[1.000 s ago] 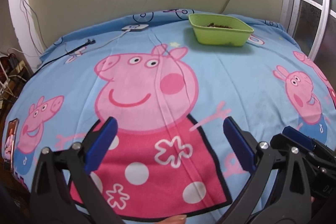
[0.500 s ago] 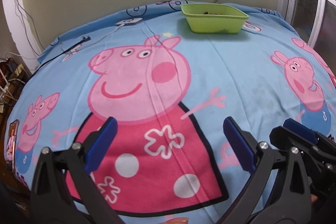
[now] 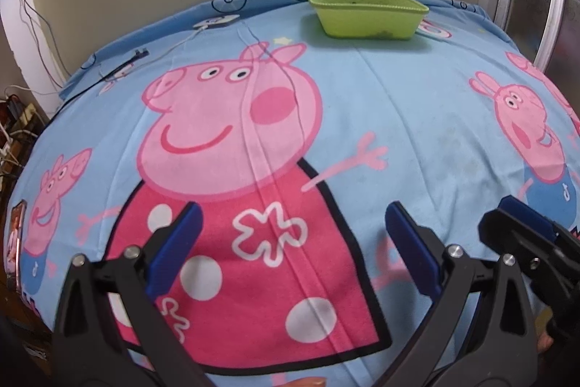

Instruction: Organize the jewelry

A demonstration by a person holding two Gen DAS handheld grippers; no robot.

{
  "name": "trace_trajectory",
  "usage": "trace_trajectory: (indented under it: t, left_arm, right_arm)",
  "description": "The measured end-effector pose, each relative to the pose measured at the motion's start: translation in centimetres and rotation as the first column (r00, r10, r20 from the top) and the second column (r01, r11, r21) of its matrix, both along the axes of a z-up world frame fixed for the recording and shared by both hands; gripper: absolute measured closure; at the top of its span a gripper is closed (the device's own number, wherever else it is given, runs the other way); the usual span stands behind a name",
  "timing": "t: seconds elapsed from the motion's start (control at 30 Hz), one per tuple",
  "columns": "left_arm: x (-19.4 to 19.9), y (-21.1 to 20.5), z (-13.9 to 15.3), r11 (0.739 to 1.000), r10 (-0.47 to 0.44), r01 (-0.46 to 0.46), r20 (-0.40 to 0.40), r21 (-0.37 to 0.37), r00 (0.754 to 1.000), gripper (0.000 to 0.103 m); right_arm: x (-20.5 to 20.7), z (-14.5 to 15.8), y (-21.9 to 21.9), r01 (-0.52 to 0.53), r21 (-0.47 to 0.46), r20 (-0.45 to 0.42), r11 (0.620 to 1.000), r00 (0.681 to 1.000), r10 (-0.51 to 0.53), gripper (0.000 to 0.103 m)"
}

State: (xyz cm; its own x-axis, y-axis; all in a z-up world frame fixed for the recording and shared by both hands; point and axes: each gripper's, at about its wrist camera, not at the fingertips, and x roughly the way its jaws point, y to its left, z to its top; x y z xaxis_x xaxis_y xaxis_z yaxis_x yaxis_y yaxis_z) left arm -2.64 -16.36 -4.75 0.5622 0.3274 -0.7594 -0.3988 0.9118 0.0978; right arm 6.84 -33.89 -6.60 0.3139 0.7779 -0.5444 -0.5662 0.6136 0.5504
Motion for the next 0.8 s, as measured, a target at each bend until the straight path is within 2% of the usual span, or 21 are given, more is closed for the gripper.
trace_trajectory:
  t: [0.17,0.27,0.8]
  left_arm:
    - [0.2,-0.1,-0.5,1.000,0.005,-0.005,-0.015,0.003,1.000,0.006]
    - [0.2,-0.2,-0.7,1.000,0.009,-0.009,-0.021,0.002,1.000,0.006]
    - [0.4,-0.2,-0.9,1.000,0.012,-0.012,-0.020,-0.003,1.000,0.006]
  right_arm:
    - [-0.9,0.3,-0.7,0.045,-0.018,0.042,0.999,0.998,-0.044,0.057]
    - [-1.1,0.3,-1.3,0.084,-0.032,0.064,0.996,0.995,-0.082,0.048]
    - [-0.8,-0.3,-1.9,0.094,0.035,0.032,0.995,0.995,-0.095,0.040]
